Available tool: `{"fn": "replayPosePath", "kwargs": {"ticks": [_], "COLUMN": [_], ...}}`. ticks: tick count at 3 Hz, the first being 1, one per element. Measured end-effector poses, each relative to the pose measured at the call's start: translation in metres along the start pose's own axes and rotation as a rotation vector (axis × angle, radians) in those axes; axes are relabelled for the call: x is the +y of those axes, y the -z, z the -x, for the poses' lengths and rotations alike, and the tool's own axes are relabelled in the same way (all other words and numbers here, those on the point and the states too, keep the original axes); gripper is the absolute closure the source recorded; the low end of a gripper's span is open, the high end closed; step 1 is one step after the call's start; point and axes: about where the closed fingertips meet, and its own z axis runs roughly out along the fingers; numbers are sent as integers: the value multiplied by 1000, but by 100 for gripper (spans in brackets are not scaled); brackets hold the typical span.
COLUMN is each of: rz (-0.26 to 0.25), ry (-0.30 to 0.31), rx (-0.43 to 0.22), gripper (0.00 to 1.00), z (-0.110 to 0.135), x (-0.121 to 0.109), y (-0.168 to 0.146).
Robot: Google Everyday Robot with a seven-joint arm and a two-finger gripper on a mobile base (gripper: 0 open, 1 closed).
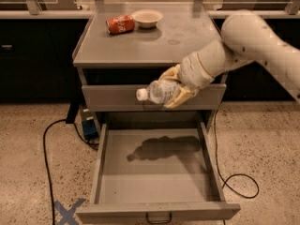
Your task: Pick blue plastic bottle from middle drawer and place on counter
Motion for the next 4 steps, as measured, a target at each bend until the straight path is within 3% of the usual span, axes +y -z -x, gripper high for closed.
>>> {"fn": "replayPosePath", "kwargs": {"ticks": [1, 2, 3, 4], "rz": [-26, -26, -8, 43], "ry": [113, 113, 126, 109], "rx": [41, 41, 94, 134], "gripper": [100, 100, 100, 100], "z": [63, 63, 54, 19], "x": [-31, -31, -49, -78], "y": [59, 59, 58, 48]}}
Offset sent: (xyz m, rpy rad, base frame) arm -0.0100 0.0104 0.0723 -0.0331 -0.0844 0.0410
